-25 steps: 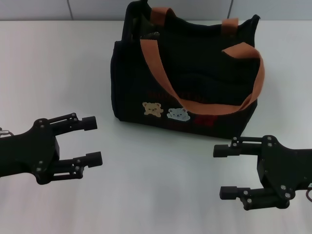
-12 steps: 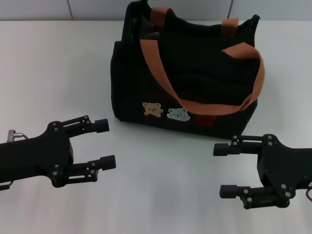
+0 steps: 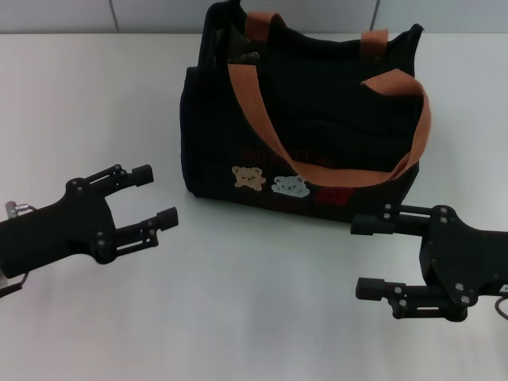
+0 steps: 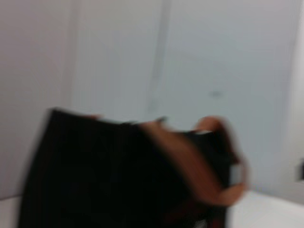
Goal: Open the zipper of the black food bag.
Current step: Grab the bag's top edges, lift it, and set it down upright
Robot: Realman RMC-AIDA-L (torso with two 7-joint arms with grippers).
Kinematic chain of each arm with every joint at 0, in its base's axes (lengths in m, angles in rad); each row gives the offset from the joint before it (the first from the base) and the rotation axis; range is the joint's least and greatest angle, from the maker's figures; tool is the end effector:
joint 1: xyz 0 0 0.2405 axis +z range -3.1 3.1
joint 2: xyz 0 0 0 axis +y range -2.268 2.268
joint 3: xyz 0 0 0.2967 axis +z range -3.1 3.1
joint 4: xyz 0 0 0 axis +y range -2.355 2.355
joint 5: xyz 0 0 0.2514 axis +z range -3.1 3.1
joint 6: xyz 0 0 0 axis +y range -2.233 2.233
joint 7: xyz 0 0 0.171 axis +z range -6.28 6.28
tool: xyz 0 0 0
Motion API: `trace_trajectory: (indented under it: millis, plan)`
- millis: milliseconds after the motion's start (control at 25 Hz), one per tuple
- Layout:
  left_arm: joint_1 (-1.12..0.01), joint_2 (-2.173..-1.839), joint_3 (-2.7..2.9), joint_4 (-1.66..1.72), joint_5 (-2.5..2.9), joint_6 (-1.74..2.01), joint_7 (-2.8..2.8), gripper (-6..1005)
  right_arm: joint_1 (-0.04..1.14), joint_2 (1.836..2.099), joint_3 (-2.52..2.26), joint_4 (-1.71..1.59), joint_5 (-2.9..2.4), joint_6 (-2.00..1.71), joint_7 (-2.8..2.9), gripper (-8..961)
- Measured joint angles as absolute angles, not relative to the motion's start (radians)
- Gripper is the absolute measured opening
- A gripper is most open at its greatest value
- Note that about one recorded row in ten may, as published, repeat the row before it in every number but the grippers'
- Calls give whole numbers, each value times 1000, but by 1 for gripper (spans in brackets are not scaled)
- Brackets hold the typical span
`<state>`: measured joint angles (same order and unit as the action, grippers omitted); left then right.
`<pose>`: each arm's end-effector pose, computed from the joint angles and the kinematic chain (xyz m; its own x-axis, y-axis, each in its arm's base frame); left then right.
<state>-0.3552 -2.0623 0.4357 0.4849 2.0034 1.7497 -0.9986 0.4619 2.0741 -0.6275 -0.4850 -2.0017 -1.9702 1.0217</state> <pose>-0.3677 0.3024 -0.0317 0.7147 0.1994 0.6705 0.4522 -0.8630 -0.2254 0.2995 0.2969 -0.0501 0.7064 -0.1556 -0.6905 -0.1617 -0.9852 0.0566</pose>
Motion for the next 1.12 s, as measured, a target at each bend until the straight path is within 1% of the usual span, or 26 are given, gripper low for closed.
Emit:
trace_trajectory:
  millis: [80, 360, 840, 1120]
  plan:
    - [-356, -2070, 413, 451, 1994, 1704, -941, 786, 456, 2075, -624, -482, -2002, -1959, 1021, 726]
    - [-379, -2070, 386, 338, 1894, 1611, -764, 778, 451, 2078, -625, -453, -2002, -1932, 1019, 726]
    - [-520, -2077, 383, 196, 1870, 1400, -738, 765, 443, 2081, -623, -410, -1970, -1889, 979, 726]
    - [-543, -2078, 376, 168, 1867, 1365, -736, 757, 435, 2082, -594, -406, -1949, -1880, 979, 726]
